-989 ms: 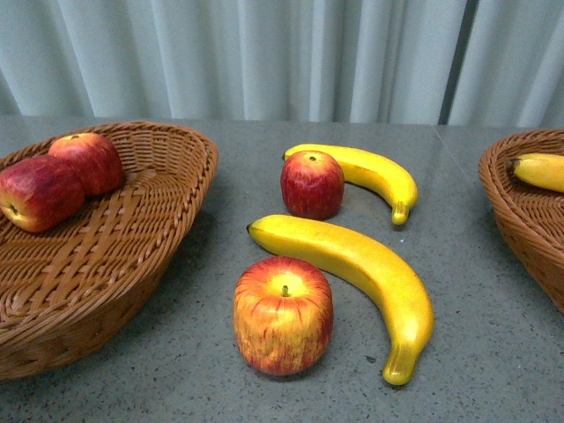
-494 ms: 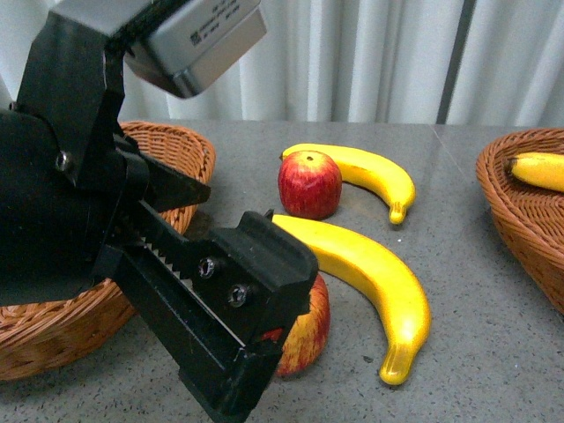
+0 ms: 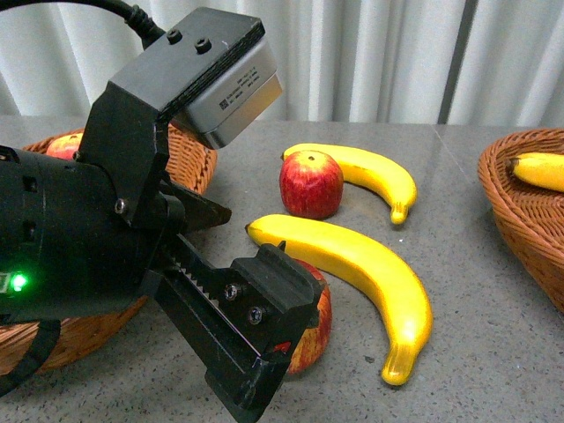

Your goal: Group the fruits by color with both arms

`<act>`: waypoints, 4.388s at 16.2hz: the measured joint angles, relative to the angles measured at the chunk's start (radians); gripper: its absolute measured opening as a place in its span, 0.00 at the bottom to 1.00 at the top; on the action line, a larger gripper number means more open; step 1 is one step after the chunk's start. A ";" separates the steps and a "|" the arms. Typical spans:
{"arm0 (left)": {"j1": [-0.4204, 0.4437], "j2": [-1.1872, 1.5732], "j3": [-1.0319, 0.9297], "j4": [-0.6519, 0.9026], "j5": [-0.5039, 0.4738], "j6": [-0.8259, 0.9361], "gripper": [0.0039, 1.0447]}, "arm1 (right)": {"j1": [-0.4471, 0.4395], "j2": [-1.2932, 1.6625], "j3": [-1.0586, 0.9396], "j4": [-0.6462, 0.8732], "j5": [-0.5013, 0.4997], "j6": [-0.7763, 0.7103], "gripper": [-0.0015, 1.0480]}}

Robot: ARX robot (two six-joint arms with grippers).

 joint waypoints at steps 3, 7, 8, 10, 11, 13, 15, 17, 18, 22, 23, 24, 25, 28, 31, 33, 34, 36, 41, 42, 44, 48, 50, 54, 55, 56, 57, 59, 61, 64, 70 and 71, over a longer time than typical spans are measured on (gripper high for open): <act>0.000 0.062 0.000 0.048 0.046 -0.004 0.94 | 0.000 0.000 0.000 0.000 0.000 0.000 0.94; 0.003 0.136 0.021 0.060 0.050 0.001 0.94 | 0.000 0.000 0.000 0.000 0.000 0.000 0.94; 0.003 0.147 0.028 0.061 0.051 0.002 0.94 | 0.000 0.000 0.000 0.000 0.000 0.000 0.94; 0.003 0.158 0.041 0.053 0.043 0.009 0.91 | 0.000 0.000 0.000 0.000 0.000 0.000 0.94; 0.005 0.160 0.042 0.053 0.043 0.013 0.80 | 0.000 0.000 0.000 0.000 0.000 0.000 0.94; 0.005 0.160 0.042 0.047 0.044 0.018 0.65 | 0.000 0.000 0.000 0.000 0.000 0.000 0.94; 0.005 0.151 0.042 0.038 0.043 0.017 0.60 | 0.000 0.000 0.000 0.000 0.000 0.000 0.94; 0.005 0.140 0.041 0.030 0.042 0.011 0.59 | 0.000 0.000 0.000 0.000 0.000 0.000 0.94; 0.005 0.130 0.040 0.027 0.040 0.005 0.59 | 0.000 0.000 0.000 0.000 0.000 0.000 0.94; -0.014 0.013 0.053 -0.019 0.035 -0.007 0.58 | 0.000 0.000 0.000 0.000 0.000 0.000 0.94; -0.013 -0.016 0.063 -0.042 0.010 -0.002 0.58 | 0.000 0.000 0.000 0.000 0.000 0.000 0.94; 0.001 -0.049 0.069 -0.053 -0.024 -0.001 0.58 | 0.000 0.000 0.000 0.000 0.000 0.000 0.94; 0.032 -0.082 0.075 -0.053 -0.082 -0.004 0.58 | 0.000 0.000 0.000 0.000 0.000 0.000 0.94; 0.186 -0.161 0.075 -0.047 -0.273 -0.080 0.58 | 0.000 0.000 0.000 0.000 0.000 0.000 0.94; 0.341 -0.178 0.014 -0.042 -0.310 -0.199 0.58 | 0.000 0.000 0.000 0.000 0.000 0.000 0.94; 0.401 -0.148 0.002 -0.034 -0.306 -0.259 0.57 | 0.000 0.000 0.000 0.000 0.000 0.000 0.94; 0.410 -0.130 0.001 -0.027 -0.306 -0.275 0.57 | 0.000 0.000 0.000 0.000 0.000 0.000 0.94; 0.412 -0.107 -0.002 -0.039 -0.286 -0.305 0.57 | 0.000 0.000 0.000 0.000 0.000 0.000 0.94; 0.317 -0.151 0.056 -0.077 -0.290 -0.282 0.93 | 0.000 0.000 0.000 0.000 0.000 0.000 0.94; 0.296 -0.125 0.127 -0.072 -0.291 -0.262 0.94 | 0.000 0.000 0.000 0.000 0.000 0.000 0.94; 0.261 0.018 0.307 -0.055 -0.272 -0.221 0.94 | 0.000 0.000 0.000 0.000 0.000 0.000 0.94; 0.212 0.360 0.579 -0.121 -0.177 -0.147 0.94 | 0.000 0.000 0.000 0.000 0.000 0.000 0.94; 0.152 0.404 0.638 -0.179 -0.115 -0.092 0.94 | 0.000 0.000 0.000 0.000 0.000 0.000 0.94; 0.101 0.501 0.663 -0.188 -0.044 0.054 0.94 | 0.000 0.000 0.000 0.000 0.000 0.000 0.94; 0.105 0.523 0.671 -0.180 -0.024 0.064 0.94 | 0.000 0.000 0.000 0.000 0.000 0.000 0.94; 0.109 0.539 0.684 -0.179 -0.015 0.076 0.94 | 0.000 0.000 0.000 0.000 0.000 0.000 0.94; 0.109 0.553 0.702 -0.171 -0.003 0.080 0.94 | 0.000 0.000 0.000 0.000 0.000 0.000 0.94; 0.093 0.589 0.736 -0.154 0.020 0.085 0.94 | 0.000 0.000 0.000 0.000 0.000 0.000 0.94; 0.084 0.641 0.769 -0.163 0.032 0.096 0.94 | 0.000 0.000 0.000 0.000 0.000 0.000 0.94; 0.090 0.700 0.811 -0.155 0.038 0.097 0.94 | 0.000 0.000 0.000 0.000 0.000 0.000 0.94; 0.093 0.752 0.840 -0.167 0.056 0.099 0.77 | 0.000 0.000 0.000 0.000 0.000 0.000 0.94; 0.093 0.752 0.840 -0.167 0.056 0.100 0.70 | 0.000 0.000 0.000 0.000 0.000 0.000 0.94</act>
